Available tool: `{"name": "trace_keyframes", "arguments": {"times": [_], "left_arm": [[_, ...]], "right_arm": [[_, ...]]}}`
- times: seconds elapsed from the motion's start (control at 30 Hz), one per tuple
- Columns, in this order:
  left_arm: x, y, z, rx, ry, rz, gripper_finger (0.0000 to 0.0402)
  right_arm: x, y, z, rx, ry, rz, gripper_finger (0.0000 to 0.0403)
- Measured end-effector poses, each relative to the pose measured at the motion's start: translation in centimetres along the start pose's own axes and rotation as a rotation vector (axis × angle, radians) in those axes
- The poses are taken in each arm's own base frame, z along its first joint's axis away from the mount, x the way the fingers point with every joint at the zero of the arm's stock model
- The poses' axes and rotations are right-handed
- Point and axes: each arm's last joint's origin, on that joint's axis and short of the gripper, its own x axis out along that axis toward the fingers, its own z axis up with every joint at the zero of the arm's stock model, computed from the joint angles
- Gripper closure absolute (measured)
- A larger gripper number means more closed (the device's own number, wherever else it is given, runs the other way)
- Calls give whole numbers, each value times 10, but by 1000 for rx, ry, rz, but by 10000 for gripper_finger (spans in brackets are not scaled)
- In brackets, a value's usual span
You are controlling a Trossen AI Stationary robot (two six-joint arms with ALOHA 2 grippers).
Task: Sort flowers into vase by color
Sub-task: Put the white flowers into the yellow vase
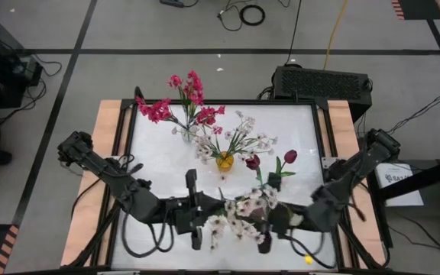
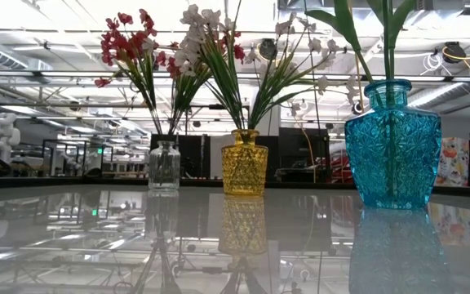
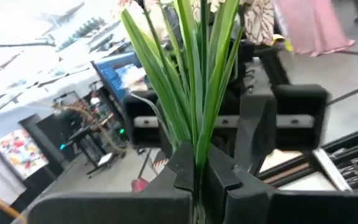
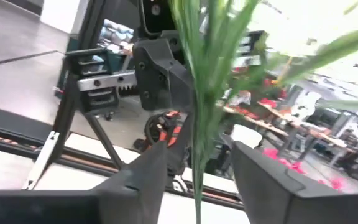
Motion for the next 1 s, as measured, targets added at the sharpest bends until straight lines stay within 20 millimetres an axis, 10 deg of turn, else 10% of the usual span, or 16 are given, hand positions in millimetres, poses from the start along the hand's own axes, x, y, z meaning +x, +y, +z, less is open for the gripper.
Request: {"name": "trace_keyframes", "arguments": {"times": [0.23,0.73,1.0], "left_arm": [[-22,11,-7,-43,-116,15,396],[-17,27,-107,-171,-314,349,396],[-9,-6,-120,-42,-360,239,396]], "right_arm": [[-35,12,24,-43,-16,-20,185],[-61,21,38,-137,-27,-45,196],[-61,20,38,-146,-4,-75,204]]}}
